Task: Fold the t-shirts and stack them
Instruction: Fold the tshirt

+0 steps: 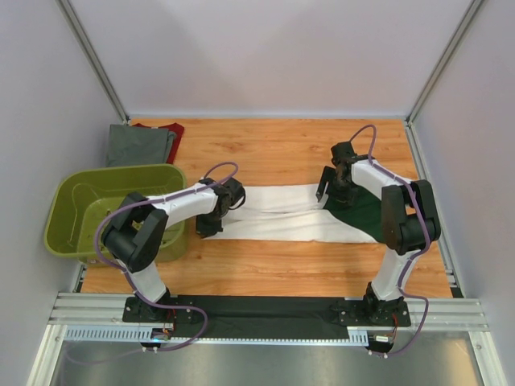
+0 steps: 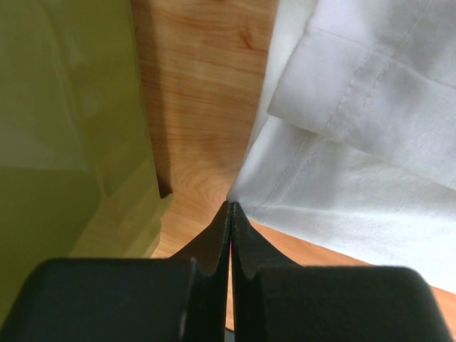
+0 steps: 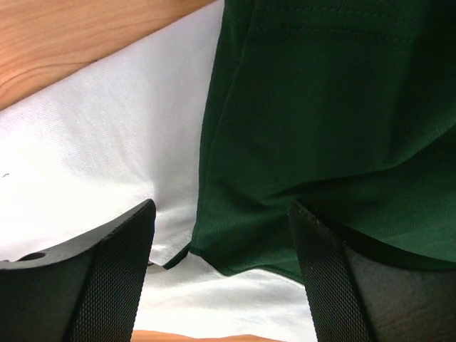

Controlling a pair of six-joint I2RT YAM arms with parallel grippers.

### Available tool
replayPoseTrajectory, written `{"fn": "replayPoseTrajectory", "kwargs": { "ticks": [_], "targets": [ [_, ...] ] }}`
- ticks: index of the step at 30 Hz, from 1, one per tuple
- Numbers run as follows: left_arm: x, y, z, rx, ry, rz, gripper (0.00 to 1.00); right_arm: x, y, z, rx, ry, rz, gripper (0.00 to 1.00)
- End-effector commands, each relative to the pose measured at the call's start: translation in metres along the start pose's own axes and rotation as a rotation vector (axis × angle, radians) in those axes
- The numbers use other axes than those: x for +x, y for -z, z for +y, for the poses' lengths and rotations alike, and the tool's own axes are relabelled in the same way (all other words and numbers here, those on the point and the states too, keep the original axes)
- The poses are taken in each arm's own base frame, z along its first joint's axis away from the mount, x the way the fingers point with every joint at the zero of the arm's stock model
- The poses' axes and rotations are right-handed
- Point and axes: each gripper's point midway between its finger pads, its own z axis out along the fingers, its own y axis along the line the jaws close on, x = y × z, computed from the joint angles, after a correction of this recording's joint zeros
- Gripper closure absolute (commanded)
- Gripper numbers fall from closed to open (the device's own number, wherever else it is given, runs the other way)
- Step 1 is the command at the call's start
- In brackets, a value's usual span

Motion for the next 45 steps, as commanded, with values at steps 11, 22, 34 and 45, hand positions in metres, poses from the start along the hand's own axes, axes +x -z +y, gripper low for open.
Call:
{"fn": "replayPoseTrajectory", "kwargs": {
  "ticks": [11,22,34,45],
  "targets": [
    [-0.014,0.019,0.000,0.001,-0.060,-0.081,0.49,-0.031,0.034,0.020,-0.078,0.047,-0.110,0.21],
    [-0.074,0.085,-0.044,0.252,0.111,-0.202,0.29,-0.027,0.105,0.070,-0.369,0.179,-0.261,0.16],
    [-0.073,0.066,-0.069,0.297,0.664,-0.043,0.10,-0.023,0.108,0.053,-0.305,0.115,-0.277,0.13],
    [-0.081,0.038,-0.093,0.262,0.840,-0.036,0.05,-0.023,0.110,0.052,-0.300,0.114,-0.280,0.13]
  ]
}}
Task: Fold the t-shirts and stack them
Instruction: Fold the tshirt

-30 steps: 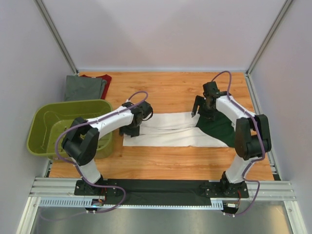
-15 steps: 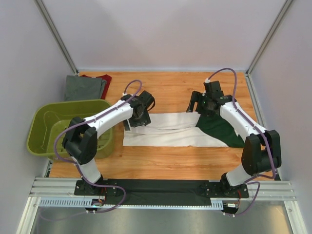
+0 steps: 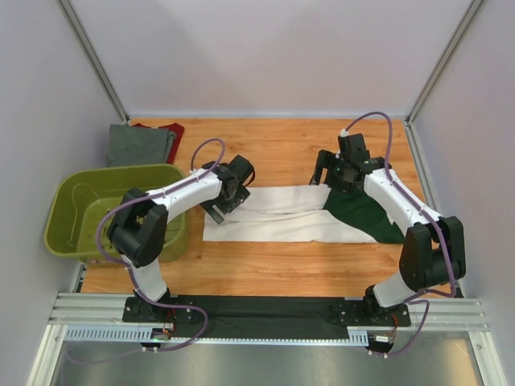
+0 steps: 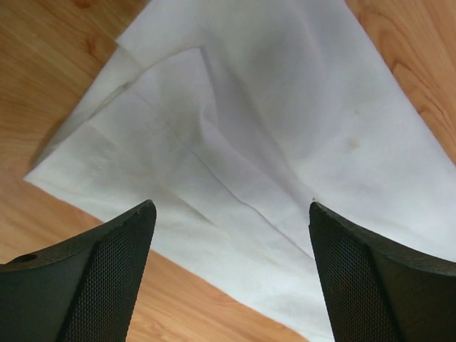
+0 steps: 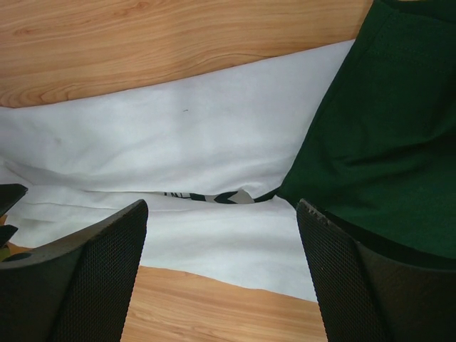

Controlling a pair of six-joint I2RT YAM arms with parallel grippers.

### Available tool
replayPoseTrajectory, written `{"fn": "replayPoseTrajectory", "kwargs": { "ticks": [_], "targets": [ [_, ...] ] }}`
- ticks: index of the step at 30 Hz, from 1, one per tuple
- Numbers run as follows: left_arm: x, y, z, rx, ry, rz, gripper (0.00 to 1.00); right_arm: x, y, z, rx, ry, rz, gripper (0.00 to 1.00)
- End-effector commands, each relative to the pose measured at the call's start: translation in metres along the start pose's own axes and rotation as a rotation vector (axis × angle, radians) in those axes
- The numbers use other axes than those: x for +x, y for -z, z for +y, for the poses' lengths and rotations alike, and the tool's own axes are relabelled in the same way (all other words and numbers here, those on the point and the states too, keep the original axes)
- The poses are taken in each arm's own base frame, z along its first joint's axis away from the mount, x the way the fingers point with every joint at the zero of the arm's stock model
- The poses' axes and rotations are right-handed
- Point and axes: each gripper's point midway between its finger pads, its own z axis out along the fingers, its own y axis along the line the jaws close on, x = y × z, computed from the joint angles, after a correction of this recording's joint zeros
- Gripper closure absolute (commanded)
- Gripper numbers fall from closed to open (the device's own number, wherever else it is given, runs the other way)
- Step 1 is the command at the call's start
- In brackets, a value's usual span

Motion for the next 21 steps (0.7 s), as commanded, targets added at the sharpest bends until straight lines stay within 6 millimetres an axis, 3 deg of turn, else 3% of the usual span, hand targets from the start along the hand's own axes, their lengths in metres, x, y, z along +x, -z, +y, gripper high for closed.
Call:
{"fn": "replayPoseTrajectory", "kwargs": {
  "ticks": [1,11,21],
  "targets": [
    [0.005,-0.014,-0.013,0.021,0.085,-0.003,0.05,-0.012,0.012,0.002,-0.005,0.004,-0.055,0.13],
    [0.004,-0.027,-0.029,0.088,0.091,-0.030,0.07,-0.012,0.007,0.000,0.012,0.011,-0.046,0.13],
    [-0.017,-0.027,-0.061,0.166,0.130,-0.098,0.12,-0.014,0.004,-0.004,0.035,0.013,-0.040,0.13]
  ]
}}
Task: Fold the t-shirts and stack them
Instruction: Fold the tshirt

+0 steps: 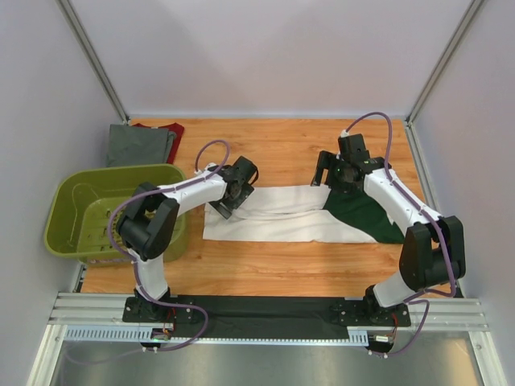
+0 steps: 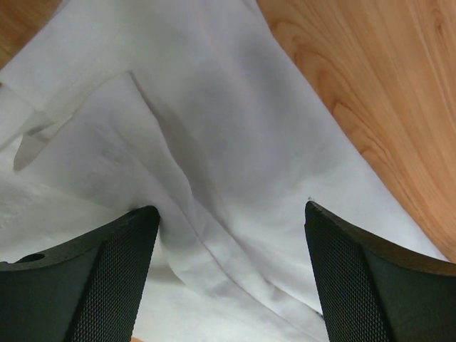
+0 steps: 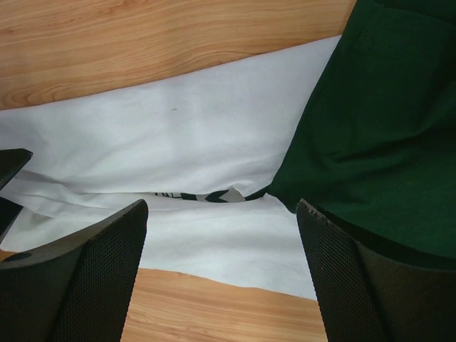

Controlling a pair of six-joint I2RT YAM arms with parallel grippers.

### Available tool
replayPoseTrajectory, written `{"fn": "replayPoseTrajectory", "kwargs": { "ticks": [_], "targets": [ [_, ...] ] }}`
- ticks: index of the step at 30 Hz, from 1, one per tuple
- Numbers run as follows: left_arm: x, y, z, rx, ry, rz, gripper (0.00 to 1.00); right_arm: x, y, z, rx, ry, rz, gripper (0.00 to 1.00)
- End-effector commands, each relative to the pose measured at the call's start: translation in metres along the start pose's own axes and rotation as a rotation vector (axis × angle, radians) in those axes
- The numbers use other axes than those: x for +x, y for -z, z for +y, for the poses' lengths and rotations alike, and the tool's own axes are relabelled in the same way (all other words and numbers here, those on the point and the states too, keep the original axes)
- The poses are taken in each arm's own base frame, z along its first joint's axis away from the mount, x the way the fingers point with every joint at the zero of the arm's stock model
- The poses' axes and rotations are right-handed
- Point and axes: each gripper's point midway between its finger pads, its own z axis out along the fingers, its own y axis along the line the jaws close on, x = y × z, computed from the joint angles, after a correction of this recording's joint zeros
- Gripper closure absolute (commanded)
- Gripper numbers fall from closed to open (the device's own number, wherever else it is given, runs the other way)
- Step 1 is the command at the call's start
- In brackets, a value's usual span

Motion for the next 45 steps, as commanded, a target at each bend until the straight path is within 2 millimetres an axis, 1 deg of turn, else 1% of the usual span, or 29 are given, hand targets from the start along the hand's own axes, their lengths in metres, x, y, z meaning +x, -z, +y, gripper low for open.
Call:
{"fn": "replayPoseTrajectory", "kwargs": {
  "ticks": [1,4,5,6,7,8,9,10,13,15,16,17,19,21,22,23,25,27,29,31,33,35,36,38,39,41,42,43,45],
  "targets": [
    [-0.018,0.008,-0.035,0.085,0.046,-0.057,0.12,-0.015,0.004,0.002,0.004,0.007,-0.042,0.13],
    [-0.028,0.012,-0.042,0.082,0.061,-0.093,0.12,-0.015,0.001,0.003,0.006,0.002,-0.041,0.13],
    [-0.030,0.012,-0.042,0.075,0.070,-0.102,0.12,-0.015,-0.001,0.002,0.009,0.002,-0.036,0.13],
    [-0.034,0.012,-0.037,0.047,0.066,-0.117,0.12,-0.015,-0.002,0.001,0.014,0.002,-0.035,0.13],
    [-0.039,0.016,-0.042,0.050,0.085,-0.127,0.12,-0.016,-0.002,0.001,0.015,0.000,-0.036,0.13],
    [-0.041,0.015,-0.040,0.037,0.088,-0.134,0.12,-0.015,-0.004,0.001,0.019,0.001,-0.029,0.13],
    [-0.045,0.015,-0.034,0.006,0.091,-0.146,0.12,-0.015,-0.005,0.000,0.024,-0.002,-0.026,0.14],
    [-0.047,0.017,-0.035,0.001,0.102,-0.151,0.11,-0.014,-0.007,-0.001,0.027,-0.005,-0.023,0.14],
    [-0.052,0.010,-0.026,-0.050,0.140,-0.151,0.11,-0.012,-0.011,0.000,0.026,-0.012,-0.009,0.14],
    [-0.047,-0.002,-0.011,-0.125,0.137,-0.121,0.11,-0.011,-0.013,0.004,0.004,-0.011,0.005,0.14],
    [-0.051,-0.005,-0.008,-0.151,0.159,-0.113,0.11,-0.011,-0.013,0.006,-0.005,-0.011,0.008,0.14],
    [-0.050,-0.011,-0.001,-0.188,0.154,-0.104,0.11,-0.008,-0.014,0.010,-0.031,-0.009,0.023,0.15],
    [-0.051,-0.012,0.015,-0.245,0.140,-0.096,0.11,-0.007,-0.016,0.019,-0.075,0.020,0.035,0.18],
    [-0.055,-0.009,0.024,-0.241,0.136,-0.110,0.11,-0.001,-0.018,0.028,-0.121,0.086,0.054,0.21],
    [-0.057,-0.006,0.025,-0.228,0.117,-0.115,0.11,0.002,-0.019,0.035,-0.132,0.120,0.059,0.21],
    [-0.062,0.003,0.024,-0.199,0.115,-0.123,0.10,0.006,-0.022,0.038,-0.138,0.147,0.070,0.22],
    [-0.064,0.008,0.033,-0.208,0.093,-0.134,0.10,0.013,-0.026,0.049,-0.163,0.201,0.079,0.23],
    [-0.071,0.014,0.034,-0.193,0.077,-0.155,0.09,0.019,-0.032,0.058,-0.191,0.232,0.097,0.26],
    [-0.077,0.022,0.029,-0.157,0.031,-0.170,0.09,0.026,-0.039,0.069,-0.195,0.267,0.120,0.28],
    [-0.082,0.027,0.016,-0.094,-0.032,-0.178,0.08,0.036,-0.047,0.077,-0.192,0.307,0.160,0.33],
    [-0.087,0.036,-0.001,-0.016,-0.045,-0.188,0.08,0.042,-0.051,0.075,-0.163,0.312,0.182,0.34],
    [-0.089,0.045,-0.011,0.032,-0.111,-0.198,0.07,0.047,-0.054,0.075,-0.162,0.306,0.200,0.36],
    [-0.085,0.050,-0.018,0.061,-0.134,-0.192,0.07,0.049,-0.053,0.074,-0.159,0.305,0.207,0.37],
    [-0.081,0.056,-0.021,0.086,-0.215,-0.178,0.07,0.052,-0.052,0.073,-0.159,0.311,0.220,0.41],
    [-0.070,0.058,-0.024,0.117,-0.253,-0.143,0.07,0.056,-0.052,0.071,-0.156,0.316,0.235,0.43],
    [-0.062,0.065,-0.026,0.166,-0.352,-0.122,0.08,0.064,-0.054,0.068,-0.152,0.344,0.258,0.48],
    [-0.051,0.071,-0.038,0.244,-0.388,-0.097,0.08,0.069,-0.055,0.065,-0.141,0.352,0.271,0.50],
    [-0.045,0.071,-0.031,0.266,-0.474,-0.090,0.10,0.075,-0.057,0.064,-0.131,0.364,0.284,0.52],
    [-0.030,0.074,-0.030,0.317,-0.561,-0.077,0.11,0.080,-0.059,0.062,-0.121,0.371,0.297,0.53]
  ]
}}
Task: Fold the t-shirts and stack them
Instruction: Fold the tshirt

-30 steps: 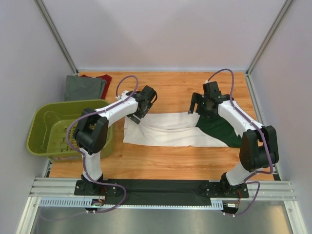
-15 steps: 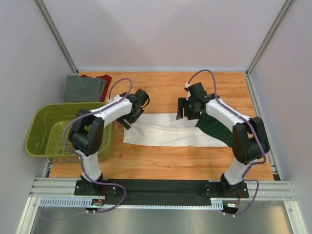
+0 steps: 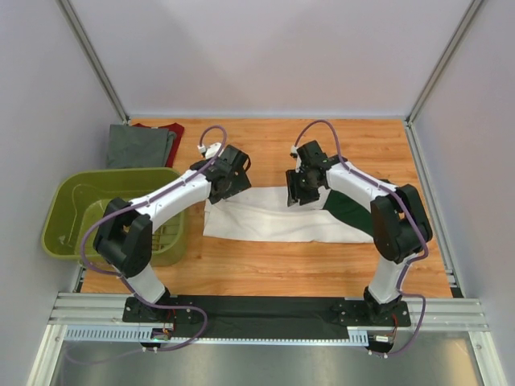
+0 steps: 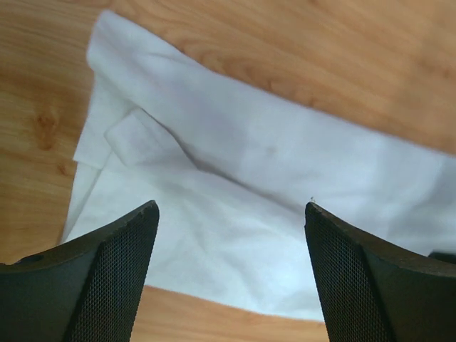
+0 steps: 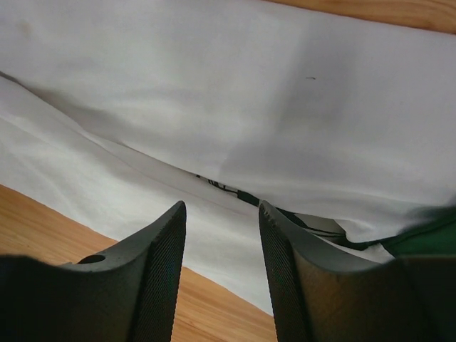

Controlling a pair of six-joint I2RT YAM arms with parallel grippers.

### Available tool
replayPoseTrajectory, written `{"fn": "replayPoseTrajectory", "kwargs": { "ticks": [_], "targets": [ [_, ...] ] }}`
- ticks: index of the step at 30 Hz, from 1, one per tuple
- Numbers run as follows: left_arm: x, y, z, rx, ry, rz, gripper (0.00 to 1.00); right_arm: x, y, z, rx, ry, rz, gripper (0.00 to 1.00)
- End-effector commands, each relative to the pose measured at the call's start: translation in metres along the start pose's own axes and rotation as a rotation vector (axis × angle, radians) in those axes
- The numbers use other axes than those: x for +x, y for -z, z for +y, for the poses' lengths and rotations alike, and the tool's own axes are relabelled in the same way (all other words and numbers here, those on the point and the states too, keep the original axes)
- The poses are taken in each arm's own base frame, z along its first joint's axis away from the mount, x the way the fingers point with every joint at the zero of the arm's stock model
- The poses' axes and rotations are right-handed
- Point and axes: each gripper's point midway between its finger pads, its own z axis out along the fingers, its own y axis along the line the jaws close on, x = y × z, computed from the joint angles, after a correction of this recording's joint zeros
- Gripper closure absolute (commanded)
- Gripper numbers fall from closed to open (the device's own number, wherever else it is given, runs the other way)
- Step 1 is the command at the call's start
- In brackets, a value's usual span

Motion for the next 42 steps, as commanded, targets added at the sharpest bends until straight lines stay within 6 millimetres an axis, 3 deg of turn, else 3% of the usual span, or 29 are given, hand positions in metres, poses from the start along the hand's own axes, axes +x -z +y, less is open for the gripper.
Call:
{"fn": "replayPoseTrajectory", "kwargs": {
  "ticks": [1,9,15,20,29,37,42],
  "targets": [
    [0.010,0.018,-0.017,0.164,-0.248,-0.007,0.11,0.011,-0.009,0.003,0.014,0.049,0.038,0.53],
    [0.040,0.011,0.002,0.241,-0.497,0.029,0.14,0.013,-0.026,0.000,0.040,0.049,0.083,0.53],
    [0.062,-0.004,0.025,0.185,-0.512,0.093,0.15,0.018,-0.034,-0.011,0.109,0.045,0.097,0.47],
    [0.073,-0.011,0.043,0.116,-0.534,0.142,0.18,0.015,-0.037,-0.020,0.164,0.034,0.086,0.59],
    [0.079,-0.017,0.046,0.085,-0.565,0.177,0.18,0.012,-0.040,-0.023,0.183,0.033,0.086,1.00],
    [0.084,-0.024,0.056,0.022,-0.581,0.217,0.19,-0.015,-0.019,-0.014,0.178,0.028,0.017,1.00],
    [0.085,-0.029,0.061,-0.029,-0.588,0.229,0.19,-0.019,-0.017,-0.017,0.185,0.026,0.027,1.00]
  ]
}}
